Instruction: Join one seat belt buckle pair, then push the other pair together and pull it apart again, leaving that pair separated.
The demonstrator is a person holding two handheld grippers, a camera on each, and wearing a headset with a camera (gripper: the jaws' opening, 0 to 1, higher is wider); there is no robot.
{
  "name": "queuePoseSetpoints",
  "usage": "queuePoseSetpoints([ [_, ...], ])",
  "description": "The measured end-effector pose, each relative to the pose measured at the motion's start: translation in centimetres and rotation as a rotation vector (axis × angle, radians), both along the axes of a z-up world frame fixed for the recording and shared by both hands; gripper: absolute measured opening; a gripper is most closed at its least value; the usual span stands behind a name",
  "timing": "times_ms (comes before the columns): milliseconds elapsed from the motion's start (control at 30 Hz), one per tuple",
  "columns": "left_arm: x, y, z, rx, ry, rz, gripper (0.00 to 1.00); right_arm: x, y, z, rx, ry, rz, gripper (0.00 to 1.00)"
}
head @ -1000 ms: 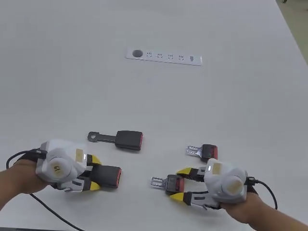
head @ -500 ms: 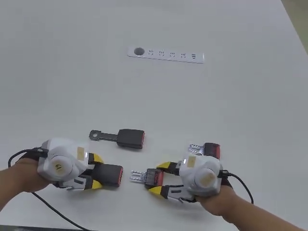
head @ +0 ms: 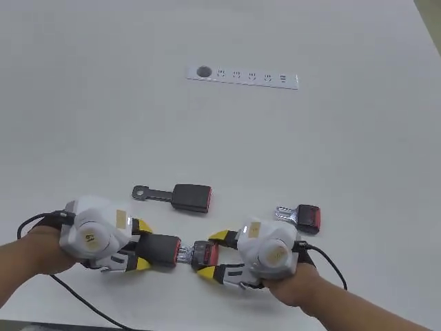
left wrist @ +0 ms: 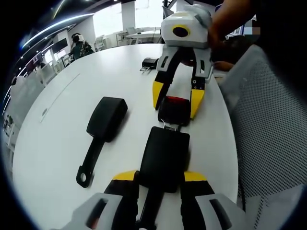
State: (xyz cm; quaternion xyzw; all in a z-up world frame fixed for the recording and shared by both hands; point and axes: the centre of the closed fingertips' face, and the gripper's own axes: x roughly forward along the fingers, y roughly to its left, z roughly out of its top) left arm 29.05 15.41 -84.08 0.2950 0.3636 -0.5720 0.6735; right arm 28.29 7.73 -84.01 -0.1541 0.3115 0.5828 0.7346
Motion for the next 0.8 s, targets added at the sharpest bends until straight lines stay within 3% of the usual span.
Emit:
queuePoseSetpoints([
  [33, 0.0, 0.0, 0.0, 0.001, 0.0, -0.002, 0.35, -0.1, -0.1, -0.1, -0.023, -0.018, 0.023, 0.36],
  [200, 0.1, 0.0, 0.0, 0.018, -0.009, -0.026, 0.35, 0.2, -0.3, 0.1, -0.01, 0.015, 0.011, 0.36],
  [400, 0.0, -0.1, -0.1, 0.038, -0.011, -0.044, 0.34, 0.0, 0.1, 0.1, -0.035, 0.01, 0.024, 0.35],
  [500, 0.0, -0.1, -0.1, 0.042, -0.011, -0.046, 0.34, 0.1, 0.6, 0.2, -0.02, 0.03, 0.004, 0.35],
  [800, 0.1, -0.2, -0.1, 0.05, -0.007, -0.049, 0.34, 0.1, 1.6, 0.1, -0.023, 0.024, 0.003, 0.35],
])
